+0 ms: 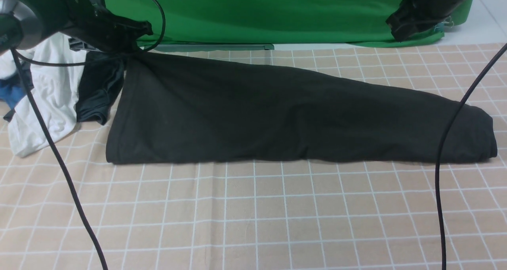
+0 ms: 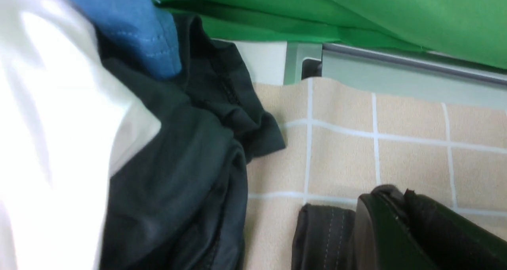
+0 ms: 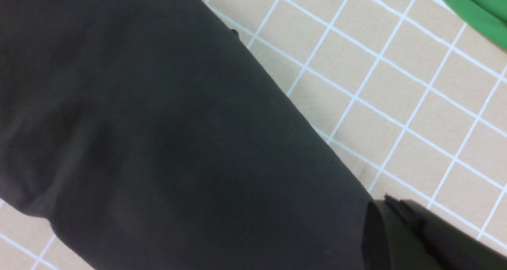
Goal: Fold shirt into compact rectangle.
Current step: 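Pull the folded dark garment lengthwise by its ends to straighten it flat on the table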
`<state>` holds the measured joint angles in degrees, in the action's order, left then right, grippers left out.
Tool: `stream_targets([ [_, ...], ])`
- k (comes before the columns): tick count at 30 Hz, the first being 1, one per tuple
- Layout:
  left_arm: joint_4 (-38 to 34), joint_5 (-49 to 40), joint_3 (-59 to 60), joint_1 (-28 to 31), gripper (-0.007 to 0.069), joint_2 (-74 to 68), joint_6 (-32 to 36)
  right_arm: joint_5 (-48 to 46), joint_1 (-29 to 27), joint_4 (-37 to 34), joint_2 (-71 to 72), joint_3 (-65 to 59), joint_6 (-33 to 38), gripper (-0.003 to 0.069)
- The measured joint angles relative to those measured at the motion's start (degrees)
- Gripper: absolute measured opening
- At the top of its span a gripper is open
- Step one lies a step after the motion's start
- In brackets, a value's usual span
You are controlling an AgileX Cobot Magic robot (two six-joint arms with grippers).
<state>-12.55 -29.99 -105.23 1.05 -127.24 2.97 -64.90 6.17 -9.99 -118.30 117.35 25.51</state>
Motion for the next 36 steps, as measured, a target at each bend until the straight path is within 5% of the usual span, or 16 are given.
stream_targets([
  [10,10.6,2.6,-1.5,0.0,0.0085,0.1,-6.5,-4.5,0.0,0.2,0.3,0.0,-3.0,0.0038],
  [16,12.6,-7.3,-4.1,0.0,0.0226,4.1,-6.4,-4.6,-1.0,5.6,4.2,-1.4,-9.8,0.0038],
  [20,12.6,-16.9,-4.3,0.0,0.0209,7.8,-2.6,-4.5,-4.9,7.2,8.5,-8.3,-13.1,0.0069],
  [23,11.9,-21.9,-3.3,0.0,0.0115,10.2,0.0,-4.8,-8.7,7.3,9.4,-13.7,-14.1,0.0153],
  [27,11.4,-23.4,6.4,0.0,0.0017,16.6,1.2,-2.3,-14.5,7.3,7.2,-22.1,-17.6,0.0463],
  [30,9.2,-20.1,14.6,0.0,0.0017,21.4,1.3,0.2,-15.5,7.2,5.0,-23.9,-18.3,0.0605],
  [36,3.0,-13.5,31.3,-0.6,0.0018,31.5,2.4,6.4,-14.9,6.5,-0.7,-24.4,-18.5,0.0685],
])
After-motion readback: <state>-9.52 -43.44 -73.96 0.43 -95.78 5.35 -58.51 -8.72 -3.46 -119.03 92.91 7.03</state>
